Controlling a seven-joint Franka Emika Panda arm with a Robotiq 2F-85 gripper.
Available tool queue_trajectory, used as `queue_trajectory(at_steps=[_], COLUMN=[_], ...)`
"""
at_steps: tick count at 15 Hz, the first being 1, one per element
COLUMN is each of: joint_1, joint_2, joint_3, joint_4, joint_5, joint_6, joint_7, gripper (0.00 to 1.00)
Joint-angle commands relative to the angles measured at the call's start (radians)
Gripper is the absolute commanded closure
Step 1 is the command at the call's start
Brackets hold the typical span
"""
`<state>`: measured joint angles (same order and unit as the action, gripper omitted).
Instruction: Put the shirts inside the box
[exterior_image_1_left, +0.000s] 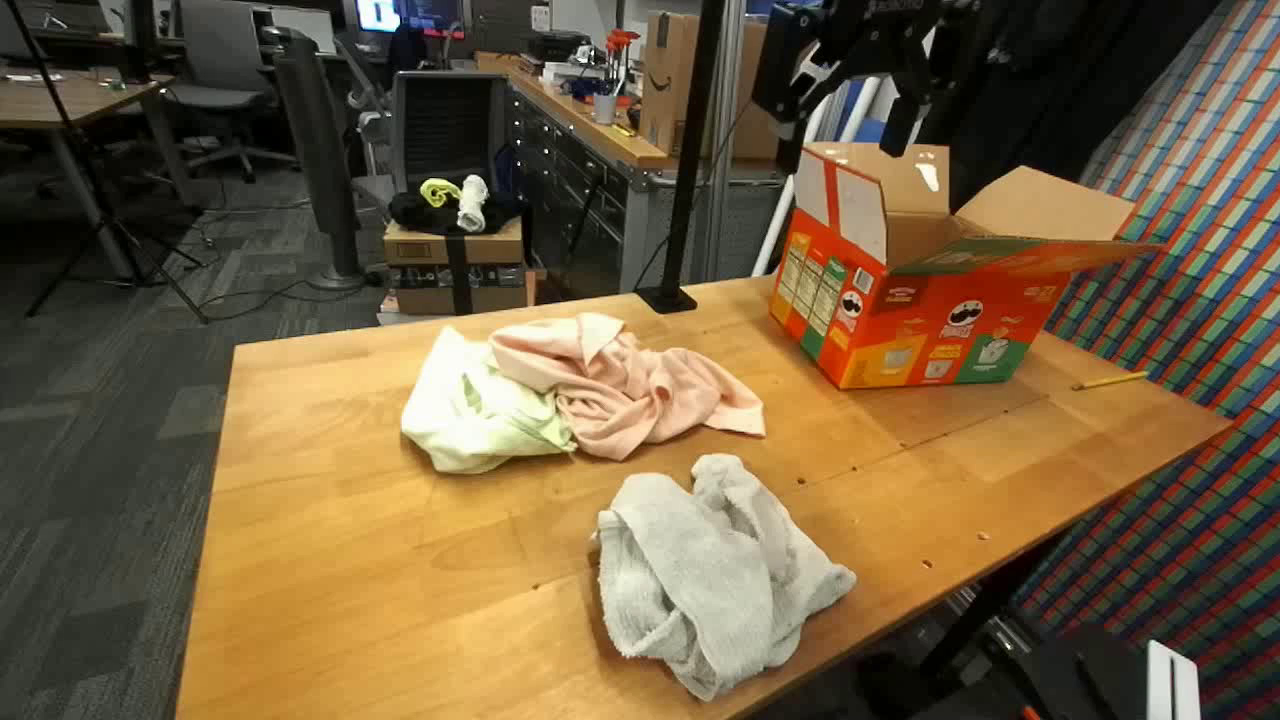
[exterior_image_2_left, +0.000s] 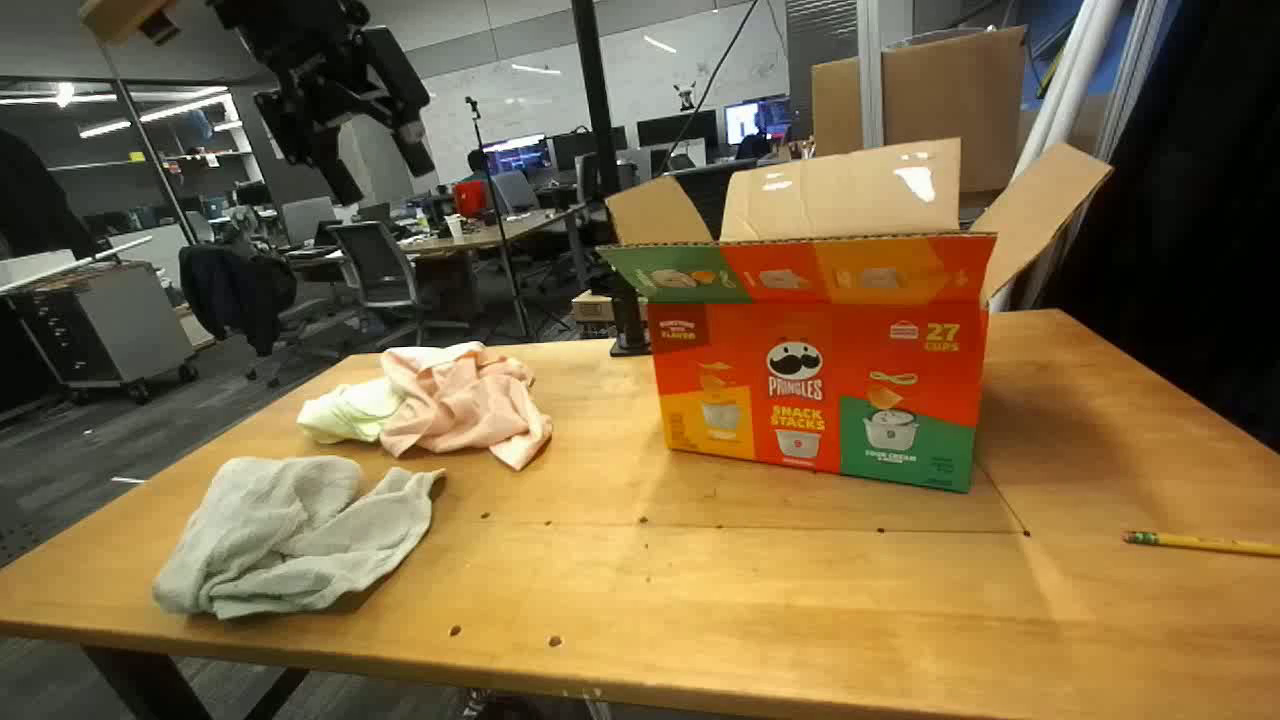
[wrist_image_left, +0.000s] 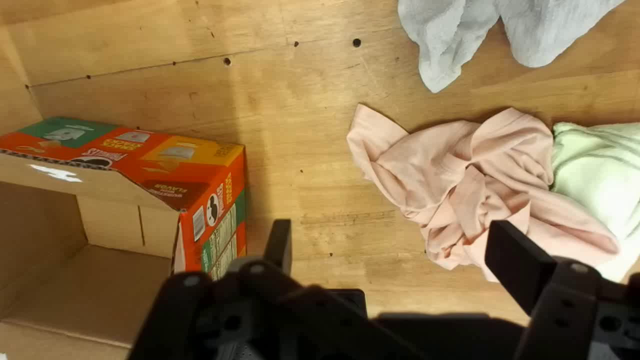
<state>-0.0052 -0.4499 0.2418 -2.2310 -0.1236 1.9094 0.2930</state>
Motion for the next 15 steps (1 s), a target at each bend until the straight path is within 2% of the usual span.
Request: queue_trajectory(at_steps=[1,6,8,11,15], joint_1=[0.024,0.024,0.077,0.120,0.137], joint_2=[0.003,-0.003,0.000,-0.002,-0.018], joint_3=[-0.020,-0.019,-0.065,-0.100,-0.114], joint_4=[0.007,0.018,0.017,-0.004,-0.032], joint_5=[-0.010,-0.010,0.119,0.235,0.277], joint_6=[-0.003,-0.003,-0.049,-0.120,-0.229], joint_7=[0.009,0.009,-0.096,-0.179,-0.231], gripper=[0.00,0.00,0.00,0.00,0.00])
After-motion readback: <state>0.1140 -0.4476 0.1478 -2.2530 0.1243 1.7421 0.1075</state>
